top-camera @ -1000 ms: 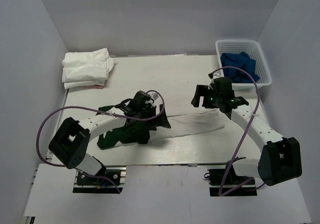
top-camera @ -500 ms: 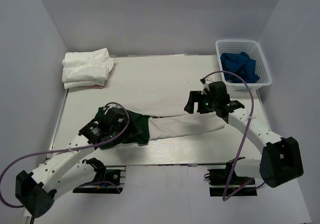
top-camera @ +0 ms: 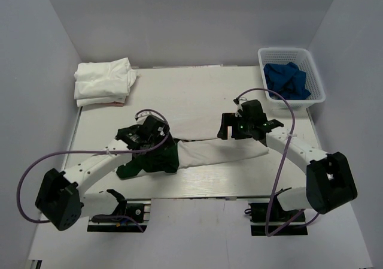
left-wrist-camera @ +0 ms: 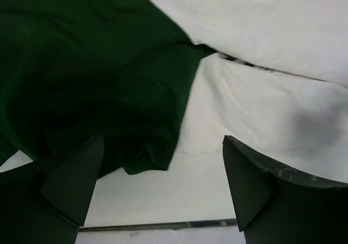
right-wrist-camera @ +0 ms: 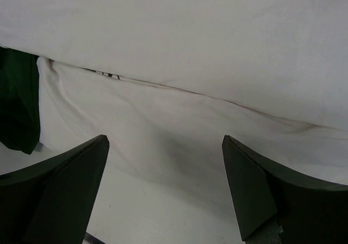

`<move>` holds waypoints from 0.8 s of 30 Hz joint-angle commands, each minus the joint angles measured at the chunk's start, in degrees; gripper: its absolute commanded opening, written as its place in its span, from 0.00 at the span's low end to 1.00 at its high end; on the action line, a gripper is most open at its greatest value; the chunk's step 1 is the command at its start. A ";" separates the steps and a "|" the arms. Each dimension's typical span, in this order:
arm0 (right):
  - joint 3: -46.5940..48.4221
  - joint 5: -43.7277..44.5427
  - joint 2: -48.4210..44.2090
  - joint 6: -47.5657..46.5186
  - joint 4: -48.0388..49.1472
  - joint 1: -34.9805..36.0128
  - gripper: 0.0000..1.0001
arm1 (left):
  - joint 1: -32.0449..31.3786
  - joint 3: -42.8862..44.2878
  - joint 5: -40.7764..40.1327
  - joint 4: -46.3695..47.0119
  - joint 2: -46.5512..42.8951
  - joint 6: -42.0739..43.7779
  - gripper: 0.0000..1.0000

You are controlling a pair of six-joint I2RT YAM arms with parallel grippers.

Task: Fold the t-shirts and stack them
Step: Rotate the tshirt 90 degrees

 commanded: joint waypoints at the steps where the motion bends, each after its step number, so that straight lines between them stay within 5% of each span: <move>1: 2.28 3.12 1.47 0.79 -0.19 -0.36 0.90 | 0.95 -3.04 0.22 0.86 1.46 1.54 1.00; 13: 4.04 7.17 3.32 0.44 -2.30 -0.53 0.90 | 2.71 -16.06 2.78 4.03 -0.03 -2.07 1.00; 24: 9.14 13.69 7.44 1.58 -2.66 -1.59 0.90 | 4.46 5.28 -5.31 -7.22 0.31 1.54 1.00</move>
